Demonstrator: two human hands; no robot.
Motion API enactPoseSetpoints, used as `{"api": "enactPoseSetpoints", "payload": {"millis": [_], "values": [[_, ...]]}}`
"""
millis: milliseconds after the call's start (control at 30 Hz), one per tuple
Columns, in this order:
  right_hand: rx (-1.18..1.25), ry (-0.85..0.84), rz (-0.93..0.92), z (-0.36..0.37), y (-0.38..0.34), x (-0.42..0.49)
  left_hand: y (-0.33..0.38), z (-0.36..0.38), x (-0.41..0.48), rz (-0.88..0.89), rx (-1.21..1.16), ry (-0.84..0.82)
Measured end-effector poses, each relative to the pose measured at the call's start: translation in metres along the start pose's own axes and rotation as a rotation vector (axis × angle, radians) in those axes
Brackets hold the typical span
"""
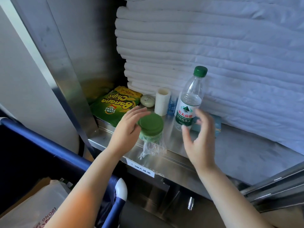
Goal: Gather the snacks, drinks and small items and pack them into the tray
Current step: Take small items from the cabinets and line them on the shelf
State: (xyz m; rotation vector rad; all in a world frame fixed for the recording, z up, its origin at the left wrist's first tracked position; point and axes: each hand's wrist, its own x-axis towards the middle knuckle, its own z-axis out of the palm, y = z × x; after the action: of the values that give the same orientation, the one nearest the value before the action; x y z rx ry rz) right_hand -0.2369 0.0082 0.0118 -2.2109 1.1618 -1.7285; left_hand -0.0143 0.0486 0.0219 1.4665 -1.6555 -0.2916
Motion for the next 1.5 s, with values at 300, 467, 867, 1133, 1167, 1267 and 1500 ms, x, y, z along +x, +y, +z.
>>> {"api": "enactPoseSetpoints", "payload": {"millis": [300, 467, 867, 1133, 1167, 1267, 1500], "values": [[-0.33, -0.537, -0.26, 0.037, -0.012, -0.055, -0.023, -0.008, -0.022, 0.064, 0.294, -0.147], [-0.173, -0.374, -0.223, 0.033, -0.008, -0.032, -0.021, -0.005, -0.023, 0.115, 0.338, -0.149], [-0.094, -0.521, -0.106, 0.05, -0.02, 0.029, -0.007, 0.0, -0.016, -0.033, 0.178, 0.043], [-0.002, -0.498, 0.011, 0.059, -0.015, 0.036, -0.002, 0.005, -0.006, -0.157, 0.094, 0.147], [0.002, -0.491, 0.005, 0.058, -0.014, 0.036, -0.001, 0.006, -0.006, -0.18, 0.063, 0.165], [-0.02, -0.49, -0.078, 0.054, -0.011, 0.032, 0.0, 0.007, -0.005, -0.208, 0.046, 0.179], [-0.09, -0.638, -0.22, 0.035, -0.006, 0.011, -0.001, 0.0, 0.001, 0.024, 0.4, 0.066]]}}
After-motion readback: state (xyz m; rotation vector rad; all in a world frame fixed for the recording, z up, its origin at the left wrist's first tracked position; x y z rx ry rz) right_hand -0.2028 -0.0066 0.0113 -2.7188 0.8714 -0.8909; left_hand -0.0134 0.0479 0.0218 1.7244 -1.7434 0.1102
